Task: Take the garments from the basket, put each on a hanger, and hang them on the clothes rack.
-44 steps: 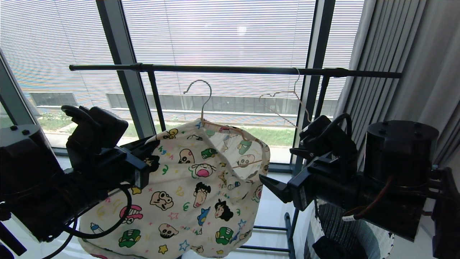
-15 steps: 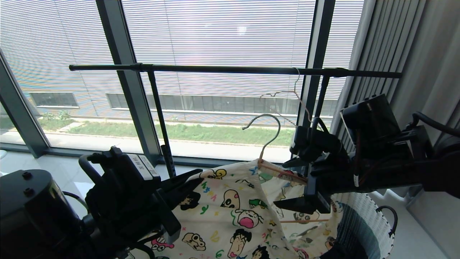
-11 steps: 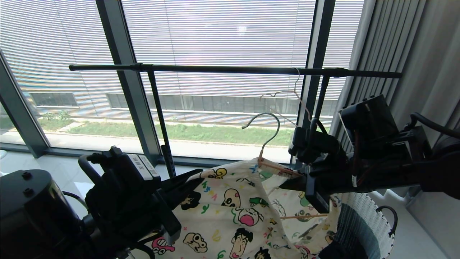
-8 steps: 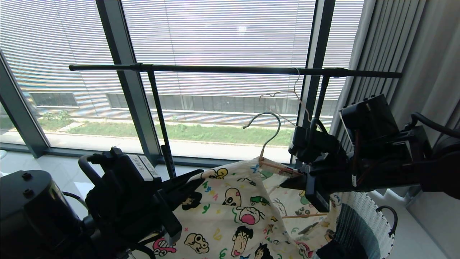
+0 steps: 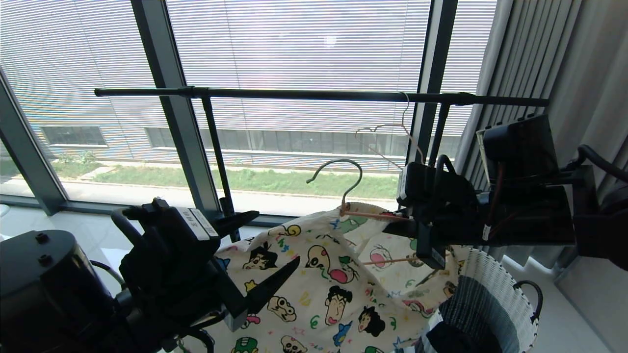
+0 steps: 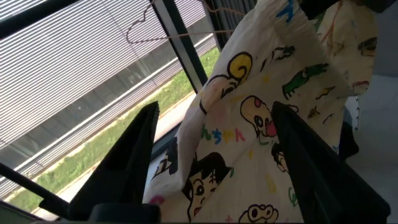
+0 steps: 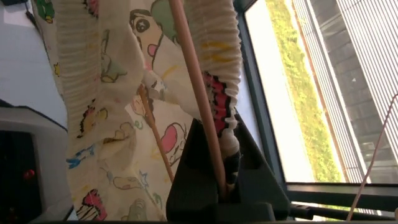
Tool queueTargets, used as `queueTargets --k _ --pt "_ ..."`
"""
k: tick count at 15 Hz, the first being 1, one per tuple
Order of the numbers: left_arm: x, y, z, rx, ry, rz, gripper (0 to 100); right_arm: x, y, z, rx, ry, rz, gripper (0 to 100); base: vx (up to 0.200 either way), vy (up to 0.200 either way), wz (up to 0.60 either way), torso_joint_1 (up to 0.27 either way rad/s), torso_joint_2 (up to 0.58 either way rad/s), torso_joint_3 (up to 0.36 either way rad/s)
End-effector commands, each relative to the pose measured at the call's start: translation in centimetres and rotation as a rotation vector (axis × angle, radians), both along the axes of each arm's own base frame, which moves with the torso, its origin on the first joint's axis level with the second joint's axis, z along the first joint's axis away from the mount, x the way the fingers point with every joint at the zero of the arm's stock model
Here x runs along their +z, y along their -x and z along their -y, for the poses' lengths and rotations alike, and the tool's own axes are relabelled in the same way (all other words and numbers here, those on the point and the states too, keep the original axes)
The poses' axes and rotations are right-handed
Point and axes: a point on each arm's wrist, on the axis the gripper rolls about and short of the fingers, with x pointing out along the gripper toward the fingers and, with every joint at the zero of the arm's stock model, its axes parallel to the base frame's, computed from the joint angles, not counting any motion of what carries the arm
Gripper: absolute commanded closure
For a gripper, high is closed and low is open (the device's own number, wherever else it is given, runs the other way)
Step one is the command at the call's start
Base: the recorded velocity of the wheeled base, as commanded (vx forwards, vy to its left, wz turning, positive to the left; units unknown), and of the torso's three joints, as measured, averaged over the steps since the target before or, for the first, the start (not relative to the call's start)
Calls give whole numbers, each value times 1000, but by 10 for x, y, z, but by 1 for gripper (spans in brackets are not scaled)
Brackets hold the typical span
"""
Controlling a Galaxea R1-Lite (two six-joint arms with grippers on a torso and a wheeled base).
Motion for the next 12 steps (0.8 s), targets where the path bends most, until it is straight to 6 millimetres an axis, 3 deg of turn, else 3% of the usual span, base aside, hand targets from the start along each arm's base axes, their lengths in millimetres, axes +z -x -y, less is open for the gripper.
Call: queueTargets --k 1,5,8,12 --pt "0 -6 -8 50 -1 -2 0 3 2 5 2 -2 32 100 0 0 0 0 0 0" --pt "-9 -10 -33 164 -13 -33 0 4 -4 22 -26 -2 113 100 0 0 0 0 0 0" --pt "-33 -3 -47 212 -60 -124 0 7 -9 27 -45 -38 159 100 0 0 0 0 0 0" --pt "-50 -21 -62 335 -34 -253 0 9 -3 40 -36 -65 167 100 0 0 0 0 0 0"
